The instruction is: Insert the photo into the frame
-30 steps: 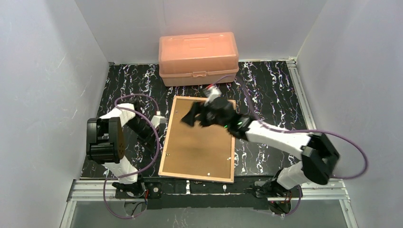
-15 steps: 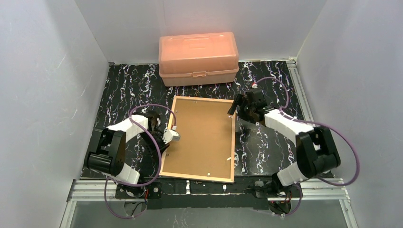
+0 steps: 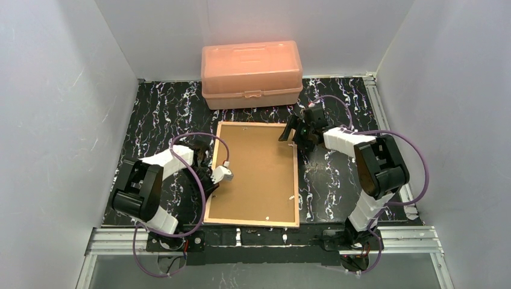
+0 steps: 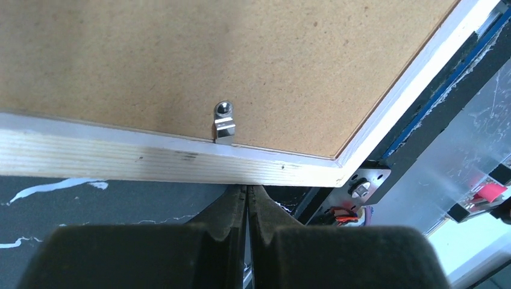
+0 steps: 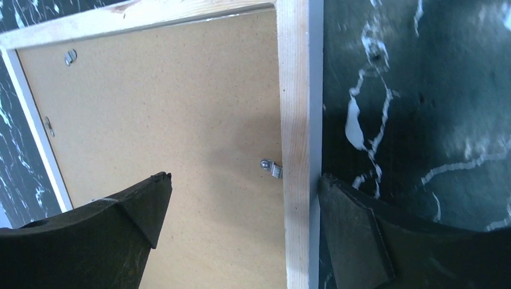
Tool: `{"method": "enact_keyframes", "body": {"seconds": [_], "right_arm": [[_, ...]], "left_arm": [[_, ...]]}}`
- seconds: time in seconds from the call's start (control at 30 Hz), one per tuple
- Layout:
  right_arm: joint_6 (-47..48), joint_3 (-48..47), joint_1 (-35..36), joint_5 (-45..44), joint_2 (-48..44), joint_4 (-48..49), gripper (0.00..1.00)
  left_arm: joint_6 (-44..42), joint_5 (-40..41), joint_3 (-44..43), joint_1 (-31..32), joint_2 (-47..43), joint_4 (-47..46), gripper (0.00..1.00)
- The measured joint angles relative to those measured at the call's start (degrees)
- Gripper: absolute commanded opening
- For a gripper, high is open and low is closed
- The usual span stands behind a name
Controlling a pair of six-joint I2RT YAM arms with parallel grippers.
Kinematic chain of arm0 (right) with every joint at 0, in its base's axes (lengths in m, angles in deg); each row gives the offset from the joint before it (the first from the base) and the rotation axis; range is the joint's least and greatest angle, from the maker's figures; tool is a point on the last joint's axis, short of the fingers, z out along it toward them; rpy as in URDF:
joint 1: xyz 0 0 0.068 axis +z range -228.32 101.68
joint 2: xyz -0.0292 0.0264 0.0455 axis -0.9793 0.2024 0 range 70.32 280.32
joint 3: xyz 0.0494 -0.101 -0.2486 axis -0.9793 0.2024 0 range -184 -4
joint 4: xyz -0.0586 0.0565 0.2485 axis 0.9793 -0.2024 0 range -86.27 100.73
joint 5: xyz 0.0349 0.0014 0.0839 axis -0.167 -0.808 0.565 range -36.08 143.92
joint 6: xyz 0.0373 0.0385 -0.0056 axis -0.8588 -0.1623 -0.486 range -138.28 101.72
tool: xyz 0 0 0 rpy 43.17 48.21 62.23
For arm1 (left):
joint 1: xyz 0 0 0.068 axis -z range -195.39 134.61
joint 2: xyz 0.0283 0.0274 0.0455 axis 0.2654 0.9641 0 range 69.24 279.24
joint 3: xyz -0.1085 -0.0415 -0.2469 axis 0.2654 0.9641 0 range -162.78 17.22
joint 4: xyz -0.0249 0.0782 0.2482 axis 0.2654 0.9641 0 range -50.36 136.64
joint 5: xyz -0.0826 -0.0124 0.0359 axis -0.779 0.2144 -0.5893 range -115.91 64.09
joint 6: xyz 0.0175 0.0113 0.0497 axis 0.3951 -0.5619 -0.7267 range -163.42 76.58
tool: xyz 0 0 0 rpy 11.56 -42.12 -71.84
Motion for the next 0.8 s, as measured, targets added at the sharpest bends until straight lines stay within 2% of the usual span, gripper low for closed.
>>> {"method": "enact_keyframes", "body": {"seconds": [0.17,0.4,0.57,0.8], "right_arm": [[0.11,-7.67,1.57,-0.35,6.25,-0.37,0.99],[1.79,-18.25,9.22,-3.52,14.38,0.22,0.99],[2.25,-22.69,12.83,-4.44,17.64,0.07,0.99],[2.4,-34.58,16.37,-2.23,25.97,-0.35,0.99]], "left_arm": [[1.88,-0.22,-0.5,3.82,0.13,-0.94,0.0],[3.41,-0.24,-0.48,9.97,0.13,1.18,0.0],[3.67,-0.33,0.35,11.54,-0.61,3.34,0.0],[5.68,-1.27,0.59,13.07,-1.44,4.42,0.0]]}}
